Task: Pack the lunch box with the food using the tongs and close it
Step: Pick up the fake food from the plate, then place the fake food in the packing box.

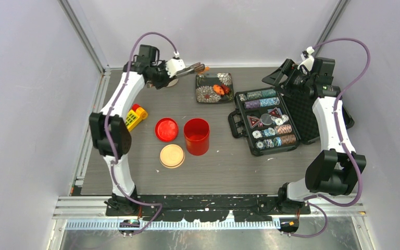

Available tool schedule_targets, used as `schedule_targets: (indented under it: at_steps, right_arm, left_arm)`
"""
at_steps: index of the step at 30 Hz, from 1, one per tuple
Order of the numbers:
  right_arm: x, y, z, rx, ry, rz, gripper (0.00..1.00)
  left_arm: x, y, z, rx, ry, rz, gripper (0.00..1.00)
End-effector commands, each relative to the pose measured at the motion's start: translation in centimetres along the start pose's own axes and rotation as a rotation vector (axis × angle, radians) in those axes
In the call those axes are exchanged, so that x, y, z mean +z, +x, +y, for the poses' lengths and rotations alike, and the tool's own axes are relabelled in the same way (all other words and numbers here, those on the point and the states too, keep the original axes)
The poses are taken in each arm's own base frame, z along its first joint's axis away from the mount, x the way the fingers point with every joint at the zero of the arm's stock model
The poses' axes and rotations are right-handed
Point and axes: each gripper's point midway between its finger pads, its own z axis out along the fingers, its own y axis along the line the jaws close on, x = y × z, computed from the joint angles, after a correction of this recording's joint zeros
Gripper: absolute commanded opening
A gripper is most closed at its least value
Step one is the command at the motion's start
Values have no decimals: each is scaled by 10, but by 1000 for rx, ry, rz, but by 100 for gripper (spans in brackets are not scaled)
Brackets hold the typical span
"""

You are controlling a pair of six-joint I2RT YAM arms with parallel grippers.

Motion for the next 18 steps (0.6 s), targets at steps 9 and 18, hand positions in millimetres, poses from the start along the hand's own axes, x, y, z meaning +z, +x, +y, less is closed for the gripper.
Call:
schedule_targets:
  at_steps: [9, 18]
  right_arm:
    - [2, 1, 13, -60, -47, 18, 90]
    - [8, 13, 24, -95, -71, 55, 91]
  left_arm:
    - [-143, -18, -98, 31, 147, -148, 17]
    - [-199, 14, -179, 90, 248, -107, 20]
